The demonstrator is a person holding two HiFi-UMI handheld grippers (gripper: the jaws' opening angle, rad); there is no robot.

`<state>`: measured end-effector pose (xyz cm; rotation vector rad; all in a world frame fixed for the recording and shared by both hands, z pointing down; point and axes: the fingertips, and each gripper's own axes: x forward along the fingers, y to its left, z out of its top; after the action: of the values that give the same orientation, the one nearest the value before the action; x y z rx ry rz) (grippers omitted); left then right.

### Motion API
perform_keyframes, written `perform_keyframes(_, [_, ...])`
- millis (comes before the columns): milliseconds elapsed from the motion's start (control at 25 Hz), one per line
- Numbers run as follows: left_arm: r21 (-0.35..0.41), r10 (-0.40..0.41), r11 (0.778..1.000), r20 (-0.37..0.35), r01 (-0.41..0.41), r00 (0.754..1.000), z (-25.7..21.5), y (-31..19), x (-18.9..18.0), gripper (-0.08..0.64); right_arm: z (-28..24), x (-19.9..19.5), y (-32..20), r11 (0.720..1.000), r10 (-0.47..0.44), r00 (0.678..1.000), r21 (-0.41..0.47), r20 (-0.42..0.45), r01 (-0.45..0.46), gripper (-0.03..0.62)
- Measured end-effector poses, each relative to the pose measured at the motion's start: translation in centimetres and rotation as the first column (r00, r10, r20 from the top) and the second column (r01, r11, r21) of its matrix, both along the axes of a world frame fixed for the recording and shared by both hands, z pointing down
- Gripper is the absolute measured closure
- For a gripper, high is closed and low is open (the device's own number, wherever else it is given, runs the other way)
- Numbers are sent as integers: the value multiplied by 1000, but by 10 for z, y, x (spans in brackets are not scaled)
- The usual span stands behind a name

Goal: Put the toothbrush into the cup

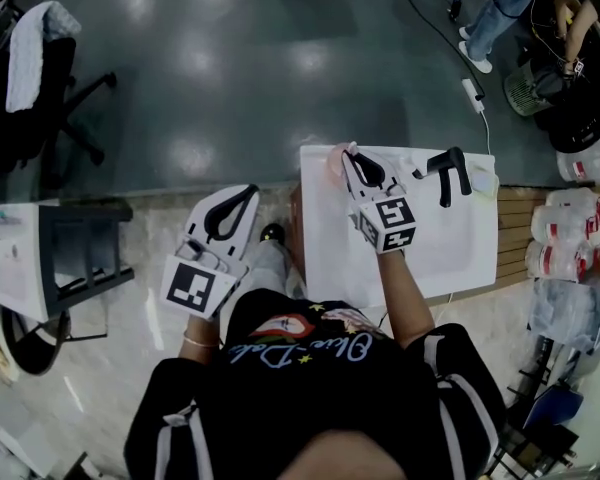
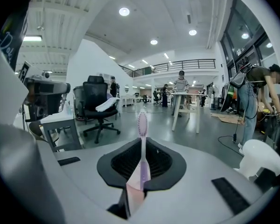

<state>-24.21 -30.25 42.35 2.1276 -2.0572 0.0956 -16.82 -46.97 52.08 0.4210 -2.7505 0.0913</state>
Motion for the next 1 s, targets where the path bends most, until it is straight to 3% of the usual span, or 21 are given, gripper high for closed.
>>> perform_keyframes(400, [-2,3,1000,3,-3,1000,-3,3,4,560,-6,7,0,1000,21,1000,-15,9,-20,575])
perform_keyframes(1000, [11,36,999,12,-37,999,-9,-2,39,560,-71,51,23,998,56,976,-42,212,-48,592])
